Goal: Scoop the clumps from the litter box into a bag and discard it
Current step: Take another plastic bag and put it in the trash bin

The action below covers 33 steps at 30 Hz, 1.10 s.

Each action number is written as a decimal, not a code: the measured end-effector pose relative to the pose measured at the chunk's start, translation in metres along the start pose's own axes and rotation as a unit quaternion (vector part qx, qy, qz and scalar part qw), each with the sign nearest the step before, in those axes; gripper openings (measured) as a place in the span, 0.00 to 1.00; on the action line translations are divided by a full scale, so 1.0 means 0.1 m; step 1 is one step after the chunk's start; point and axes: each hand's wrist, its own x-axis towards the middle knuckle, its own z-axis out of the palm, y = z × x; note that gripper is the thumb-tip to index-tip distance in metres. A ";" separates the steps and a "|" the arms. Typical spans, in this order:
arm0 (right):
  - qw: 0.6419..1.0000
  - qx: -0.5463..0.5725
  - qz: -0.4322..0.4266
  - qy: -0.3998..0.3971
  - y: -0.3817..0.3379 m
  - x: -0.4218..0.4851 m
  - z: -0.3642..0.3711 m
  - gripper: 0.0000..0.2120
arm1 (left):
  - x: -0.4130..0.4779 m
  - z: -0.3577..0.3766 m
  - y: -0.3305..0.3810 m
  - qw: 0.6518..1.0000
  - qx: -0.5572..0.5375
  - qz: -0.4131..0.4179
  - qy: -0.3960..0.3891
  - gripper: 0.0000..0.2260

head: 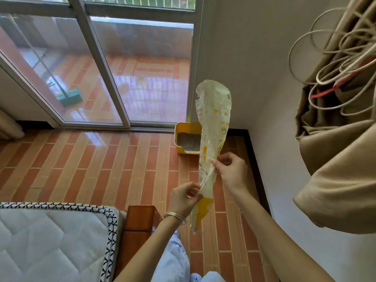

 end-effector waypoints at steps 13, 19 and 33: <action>0.997 -0.058 0.022 0.038 -0.21 1.14 0.75 0.05 | 1.19 -0.41 -0.34 0.995 -0.011 -0.099 0.008 0.07; 0.994 -0.109 0.003 0.016 -0.19 1.68 0.98 0.04 | 1.65 -0.43 -0.46 0.994 -0.012 -0.106 0.011 0.06; 0.989 -0.135 0.024 -0.049 -0.02 2.97 1.06 0.06 | 2.73 -0.10 -0.41 0.985 0.004 -0.169 0.027 0.06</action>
